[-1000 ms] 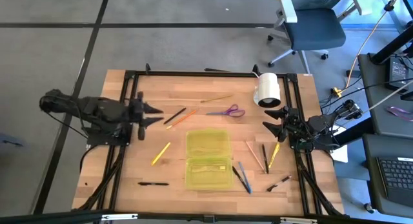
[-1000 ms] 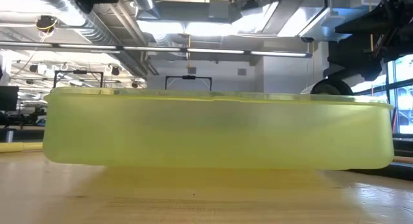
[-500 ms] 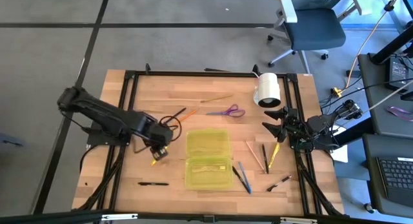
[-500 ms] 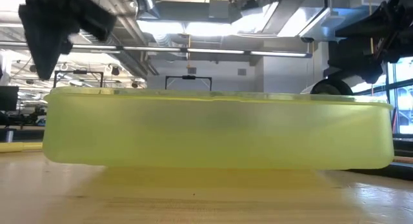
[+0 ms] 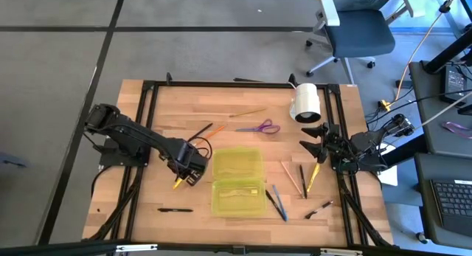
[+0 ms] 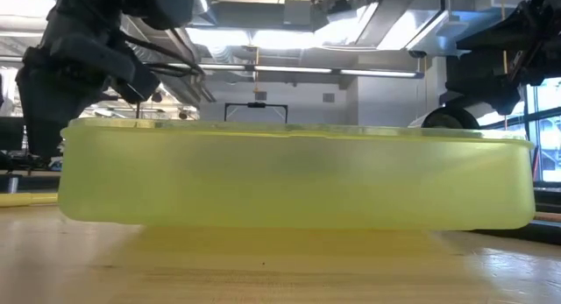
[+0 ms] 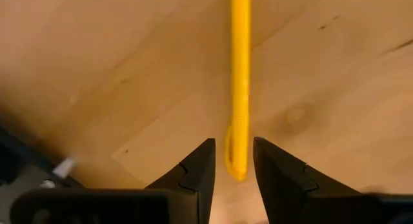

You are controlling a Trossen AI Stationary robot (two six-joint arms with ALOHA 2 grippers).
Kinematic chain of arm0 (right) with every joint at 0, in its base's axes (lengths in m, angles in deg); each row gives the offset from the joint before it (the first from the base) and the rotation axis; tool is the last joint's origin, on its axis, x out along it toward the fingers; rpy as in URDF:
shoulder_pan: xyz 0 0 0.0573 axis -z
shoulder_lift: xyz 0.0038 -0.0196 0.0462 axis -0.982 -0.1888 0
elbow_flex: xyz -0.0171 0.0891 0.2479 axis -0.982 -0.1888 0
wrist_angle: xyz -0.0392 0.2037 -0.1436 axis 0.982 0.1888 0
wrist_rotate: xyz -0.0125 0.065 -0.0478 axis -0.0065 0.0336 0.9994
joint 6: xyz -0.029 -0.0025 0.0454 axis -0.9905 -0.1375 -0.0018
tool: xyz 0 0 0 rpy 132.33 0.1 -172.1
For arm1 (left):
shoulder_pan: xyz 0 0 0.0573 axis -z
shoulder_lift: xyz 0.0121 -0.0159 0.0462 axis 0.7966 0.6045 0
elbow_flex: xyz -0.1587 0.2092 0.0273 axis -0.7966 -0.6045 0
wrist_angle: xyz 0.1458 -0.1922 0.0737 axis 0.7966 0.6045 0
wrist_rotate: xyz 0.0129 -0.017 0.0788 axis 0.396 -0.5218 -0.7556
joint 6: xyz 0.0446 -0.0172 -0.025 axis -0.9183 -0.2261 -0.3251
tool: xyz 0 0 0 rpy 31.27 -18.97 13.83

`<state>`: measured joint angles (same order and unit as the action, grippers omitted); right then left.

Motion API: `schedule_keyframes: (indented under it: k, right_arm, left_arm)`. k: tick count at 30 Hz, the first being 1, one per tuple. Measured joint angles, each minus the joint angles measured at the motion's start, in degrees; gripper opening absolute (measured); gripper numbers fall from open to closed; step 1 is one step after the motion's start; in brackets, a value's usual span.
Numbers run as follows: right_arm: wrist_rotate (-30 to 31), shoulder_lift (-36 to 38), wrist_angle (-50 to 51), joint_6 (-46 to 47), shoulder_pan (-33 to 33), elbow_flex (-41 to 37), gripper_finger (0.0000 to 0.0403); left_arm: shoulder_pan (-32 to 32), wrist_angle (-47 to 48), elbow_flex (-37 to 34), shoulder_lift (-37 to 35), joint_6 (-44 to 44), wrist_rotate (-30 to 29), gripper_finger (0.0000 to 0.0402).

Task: Pick & place school supplies into a supply box
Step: Put the yellow marker into the yellow supply box

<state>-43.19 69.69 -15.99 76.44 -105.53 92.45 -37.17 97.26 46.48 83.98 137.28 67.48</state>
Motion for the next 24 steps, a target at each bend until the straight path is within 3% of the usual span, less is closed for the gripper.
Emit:
schedule_keyframes:
  k: [7, 17, 24]
  right_arm:
    - [-0.45, 0.0, 0.87, -0.04, 0.0, -0.01, 0.0369]
    - [-0.45, 0.0, 1.77, -0.04, 0.0, -0.01, 0.0369]
    - [-0.45, 0.0, 1.68, -0.11, 0.0, 0.01, 0.0369]
  left_arm:
    - [0.0, -3.12, -1.21, 0.34, -0.78, 0.78, 0.0098]
    - [0.44, -13.48, -8.67, 0.32, 2.27, 3.02, 0.0096]
    - [0.4, -15.84, -12.44, 0.01, 3.04, 2.93, 0.0095]
